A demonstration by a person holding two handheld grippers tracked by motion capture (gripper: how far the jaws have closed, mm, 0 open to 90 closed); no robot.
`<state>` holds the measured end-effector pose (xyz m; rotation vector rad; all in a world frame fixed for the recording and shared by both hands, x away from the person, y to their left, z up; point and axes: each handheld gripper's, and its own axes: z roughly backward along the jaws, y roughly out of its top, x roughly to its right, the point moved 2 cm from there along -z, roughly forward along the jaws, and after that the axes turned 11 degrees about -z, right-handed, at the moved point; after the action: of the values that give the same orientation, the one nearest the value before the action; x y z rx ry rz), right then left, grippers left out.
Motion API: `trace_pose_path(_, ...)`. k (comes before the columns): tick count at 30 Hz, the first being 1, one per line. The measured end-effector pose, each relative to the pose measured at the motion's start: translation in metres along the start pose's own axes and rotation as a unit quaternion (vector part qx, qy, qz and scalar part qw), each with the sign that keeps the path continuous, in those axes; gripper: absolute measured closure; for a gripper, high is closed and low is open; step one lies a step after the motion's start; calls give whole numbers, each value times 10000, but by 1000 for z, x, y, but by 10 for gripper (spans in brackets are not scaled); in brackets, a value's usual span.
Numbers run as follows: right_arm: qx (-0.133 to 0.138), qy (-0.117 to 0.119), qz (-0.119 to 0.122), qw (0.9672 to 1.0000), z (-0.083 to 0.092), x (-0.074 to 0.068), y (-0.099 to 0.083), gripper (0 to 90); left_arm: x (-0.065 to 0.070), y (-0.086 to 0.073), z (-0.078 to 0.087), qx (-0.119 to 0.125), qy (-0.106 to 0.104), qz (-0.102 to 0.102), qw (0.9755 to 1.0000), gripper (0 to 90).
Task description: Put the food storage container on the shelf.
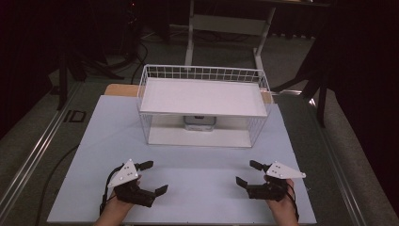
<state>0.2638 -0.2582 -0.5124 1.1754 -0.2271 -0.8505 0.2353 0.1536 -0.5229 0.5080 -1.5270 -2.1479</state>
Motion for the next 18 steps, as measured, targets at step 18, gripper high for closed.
trace_pose_path(18,-72,114,-177,9998,-6,5,-1,140,-7,-6,2,-38,60,246,9997,20)
